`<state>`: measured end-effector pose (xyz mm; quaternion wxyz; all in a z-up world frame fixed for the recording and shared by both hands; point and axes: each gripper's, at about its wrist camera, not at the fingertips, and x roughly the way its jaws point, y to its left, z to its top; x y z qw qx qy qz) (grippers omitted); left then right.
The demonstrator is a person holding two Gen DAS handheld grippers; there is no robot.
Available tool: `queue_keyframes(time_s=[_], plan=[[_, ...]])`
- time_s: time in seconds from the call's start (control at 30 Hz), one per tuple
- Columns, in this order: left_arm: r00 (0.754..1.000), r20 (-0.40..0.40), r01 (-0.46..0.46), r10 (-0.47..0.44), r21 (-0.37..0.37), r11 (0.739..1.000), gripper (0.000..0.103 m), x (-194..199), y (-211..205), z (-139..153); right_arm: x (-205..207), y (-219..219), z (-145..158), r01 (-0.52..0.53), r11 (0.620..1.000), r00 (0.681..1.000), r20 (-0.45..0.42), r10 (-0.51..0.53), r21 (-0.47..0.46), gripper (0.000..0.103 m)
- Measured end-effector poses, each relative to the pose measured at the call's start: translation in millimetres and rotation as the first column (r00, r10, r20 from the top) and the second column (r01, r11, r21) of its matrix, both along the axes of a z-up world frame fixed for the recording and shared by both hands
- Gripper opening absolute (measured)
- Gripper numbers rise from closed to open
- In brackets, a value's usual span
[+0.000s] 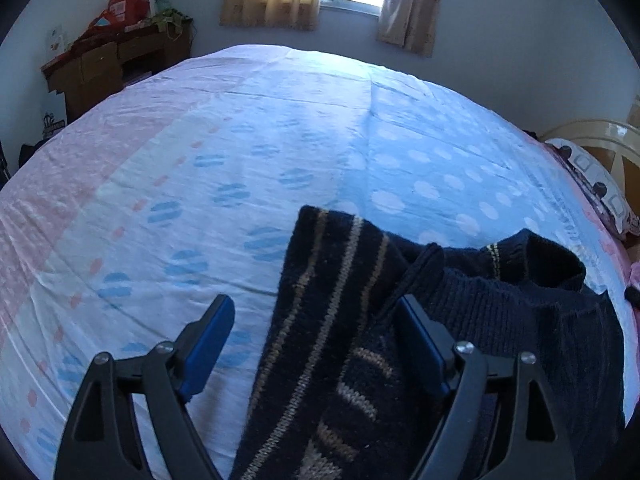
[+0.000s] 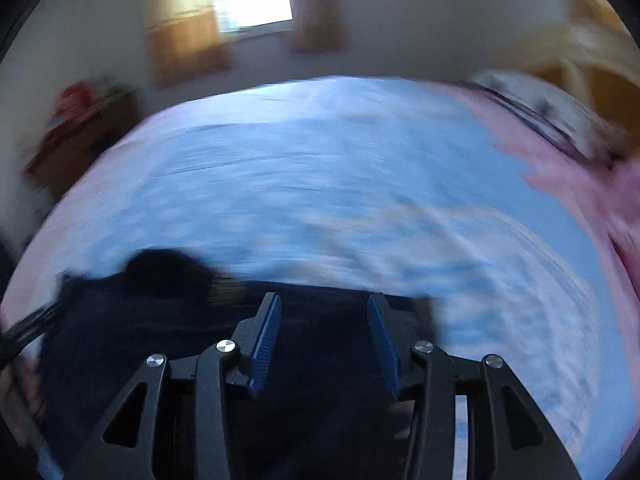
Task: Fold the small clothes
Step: 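Open both tools and withdraw from the folded sweater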
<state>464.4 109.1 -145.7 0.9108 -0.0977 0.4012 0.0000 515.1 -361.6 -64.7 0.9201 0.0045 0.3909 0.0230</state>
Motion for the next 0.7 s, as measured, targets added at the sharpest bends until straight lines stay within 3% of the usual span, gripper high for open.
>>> queue_keyframes(time_s=[0.1, 0.17, 0.23, 0.27, 0.33, 0.43, 0.5, 0.6, 0.7], plan=[[1.000, 0.004, -0.016, 0.016, -0.024, 1.000, 0.088, -3.1, 4.7, -0.2, 2.2, 62.9, -8.0, -0.218, 0.975, 0.970, -0.095, 0.222, 0.047, 0.047], [0.999, 0.006, -0.031, 0.031, -0.061, 0.998, 0.090, -4.8, 11.2, -1.0, 1.5, 107.0, -27.0, -0.330, 0.940, 0.924, -0.175, 0.340, 0.086, 0.047], [0.999, 0.004, -0.050, 0.051, -0.107, 0.993, 0.090, -5.4, 18.6, -3.0, 1.5, 139.7, -46.6, -0.385, 0.920, 0.892, -0.227, 0.392, 0.076, 0.047], [0.998, 0.000, -0.058, 0.058, -0.125, 0.990, 0.090, -5.5, 20.9, -3.9, 2.9, 150.6, -54.9, -0.390, 0.920, 0.889, -0.242, 0.389, 0.045, 0.047], [0.998, 0.003, -0.061, 0.062, -0.139, 0.988, 0.090, -6.0, 21.6, -4.4, 15.0, 163.1, -64.1, -0.347, 0.938, 0.916, -0.224, 0.334, -0.021, 0.047], [0.999, 0.015, -0.050, 0.053, -0.132, 0.990, 0.090, -8.2, 18.3, -2.3, 38.0, 157.5, -58.6, -0.254, 0.967, 0.953, -0.177, 0.247, -0.017, 0.044], [0.999, 0.011, -0.033, 0.035, -0.129, 0.991, 0.090, -13.0, 17.2, 0.7, 51.3, 146.3, -57.1, -0.189, 0.981, 0.964, -0.185, 0.194, 0.044, 0.044], [1.000, 0.016, -0.014, 0.016, -0.136, 0.991, 0.090, -30.8, 19.5, 6.1, 37.9, 136.7, -46.2, -0.192, 0.978, 0.962, -0.180, 0.204, 0.081, 0.046], [0.997, 0.073, 0.015, -0.007, -0.112, 0.994, 0.090, -60.6, 17.3, 16.8, 9.8, 125.9, -36.6, -0.206, 0.979, 0.967, -0.155, 0.205, 0.011, 0.046]])
